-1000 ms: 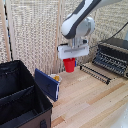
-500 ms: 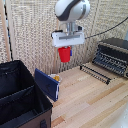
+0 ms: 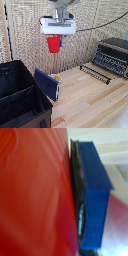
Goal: Kindly spot and seek the red cup placed ahead of you. Cautiously adjust your gripper towards the red cup, gripping it gently. Find the after-storage area of the caddy. Relocate the red cup in your grip over the rear portion and softly release it into the compartment.
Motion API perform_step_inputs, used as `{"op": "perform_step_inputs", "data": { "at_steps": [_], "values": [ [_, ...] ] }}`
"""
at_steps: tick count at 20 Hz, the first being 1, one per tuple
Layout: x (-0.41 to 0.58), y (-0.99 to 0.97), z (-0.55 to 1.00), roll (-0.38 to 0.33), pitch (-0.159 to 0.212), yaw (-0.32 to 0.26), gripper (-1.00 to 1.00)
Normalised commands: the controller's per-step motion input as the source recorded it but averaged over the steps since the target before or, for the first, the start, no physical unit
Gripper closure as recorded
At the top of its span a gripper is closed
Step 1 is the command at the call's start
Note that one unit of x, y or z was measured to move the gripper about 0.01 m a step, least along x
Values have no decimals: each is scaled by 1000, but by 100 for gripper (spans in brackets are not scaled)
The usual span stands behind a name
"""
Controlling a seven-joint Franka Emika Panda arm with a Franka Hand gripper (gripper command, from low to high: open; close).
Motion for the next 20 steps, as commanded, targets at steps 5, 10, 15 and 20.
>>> {"op": "perform_step_inputs", "data": {
  "at_steps": [5, 10, 15, 20],
  "values": [
    [0, 942, 377, -5, 2, 0, 100],
    [17, 943, 236, -24, -18, 0, 100],
    [78, 883, 33, -55, -94, 0, 100],
    [62, 843, -125, -68, -157, 0, 100]
  ]
}}
